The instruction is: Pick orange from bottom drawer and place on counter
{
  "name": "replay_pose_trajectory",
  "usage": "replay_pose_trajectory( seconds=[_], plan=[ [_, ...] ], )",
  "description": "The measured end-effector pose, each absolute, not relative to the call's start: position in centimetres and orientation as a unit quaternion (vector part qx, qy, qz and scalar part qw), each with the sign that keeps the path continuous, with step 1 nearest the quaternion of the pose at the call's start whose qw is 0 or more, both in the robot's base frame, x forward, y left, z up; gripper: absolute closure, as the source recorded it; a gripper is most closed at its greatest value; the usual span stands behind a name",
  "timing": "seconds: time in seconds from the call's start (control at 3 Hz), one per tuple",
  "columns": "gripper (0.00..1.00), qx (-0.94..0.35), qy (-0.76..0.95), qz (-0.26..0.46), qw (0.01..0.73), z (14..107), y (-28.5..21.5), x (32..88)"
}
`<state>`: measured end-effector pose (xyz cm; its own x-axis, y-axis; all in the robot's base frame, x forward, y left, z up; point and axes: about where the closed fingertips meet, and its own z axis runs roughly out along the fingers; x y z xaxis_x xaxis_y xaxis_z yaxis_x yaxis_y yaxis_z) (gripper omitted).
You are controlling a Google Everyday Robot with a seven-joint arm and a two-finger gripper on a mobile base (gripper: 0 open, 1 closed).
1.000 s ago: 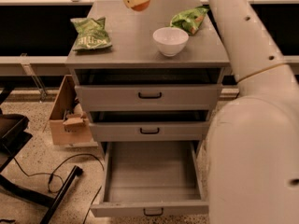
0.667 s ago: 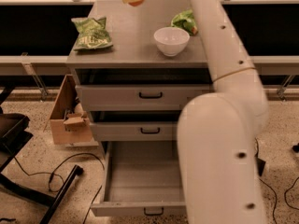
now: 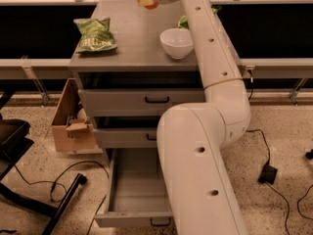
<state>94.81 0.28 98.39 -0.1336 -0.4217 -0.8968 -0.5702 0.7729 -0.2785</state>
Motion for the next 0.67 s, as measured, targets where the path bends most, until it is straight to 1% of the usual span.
replay_pose_trajectory(
  seconds=[0.33, 0.67],
  plan=[
    [1.0, -0.31, 0.799, 0.059, 0.512, 92.9, -0.9, 95.2],
    [1.0, -0.329, 0.839, 0.059, 0.429, 86.2, 0.9, 94.2]
  ],
)
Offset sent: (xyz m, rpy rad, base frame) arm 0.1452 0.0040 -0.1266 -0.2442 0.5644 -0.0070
